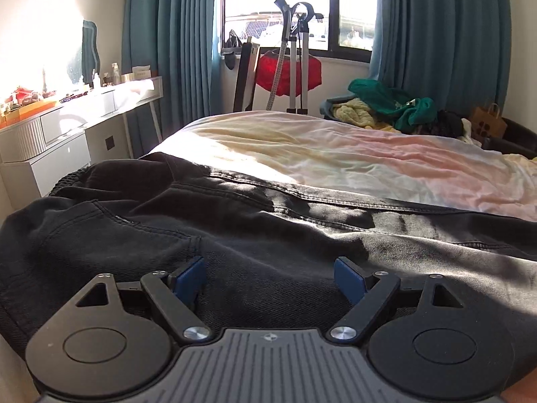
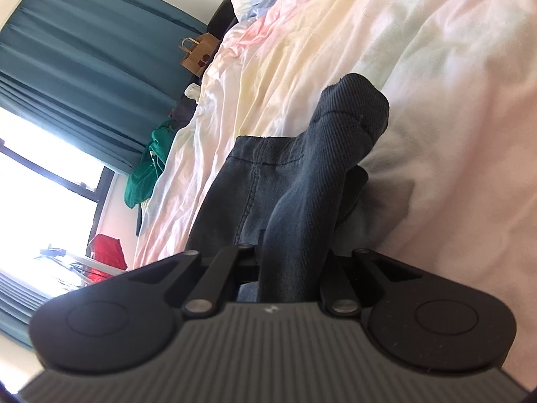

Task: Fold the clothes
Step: 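Lay the waistband on the trousers and open the left gripper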

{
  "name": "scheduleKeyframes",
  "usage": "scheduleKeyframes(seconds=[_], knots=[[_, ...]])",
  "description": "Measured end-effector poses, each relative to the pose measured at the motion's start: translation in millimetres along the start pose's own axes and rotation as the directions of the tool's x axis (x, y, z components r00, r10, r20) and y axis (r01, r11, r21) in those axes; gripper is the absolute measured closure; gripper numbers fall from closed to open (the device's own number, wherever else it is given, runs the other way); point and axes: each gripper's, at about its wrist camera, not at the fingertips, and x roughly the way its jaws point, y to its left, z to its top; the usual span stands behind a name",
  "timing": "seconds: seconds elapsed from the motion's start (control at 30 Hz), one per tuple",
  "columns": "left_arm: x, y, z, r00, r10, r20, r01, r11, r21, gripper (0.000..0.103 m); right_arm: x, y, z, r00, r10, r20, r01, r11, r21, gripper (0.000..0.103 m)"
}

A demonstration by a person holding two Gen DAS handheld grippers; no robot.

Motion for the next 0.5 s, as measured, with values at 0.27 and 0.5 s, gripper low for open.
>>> scheduleKeyframes(seconds=[0.27, 0.5], knots=[[29, -6, -18, 0.997, -0.011, -0.078, 0.015, 0.999, 0.051, 0.017, 3, 21, -3, 0.998, -0.038, 0.043, 0.044, 0.989, -0.139, 0.093], [40, -4, -25, 0.994, -0.027, -0.105, 0.040, 0.992, 0.119, 0.015, -2, 34, -4, 0.996, -0.052, 0.072, 0.065, 0.977, -0.205, 0.093]])
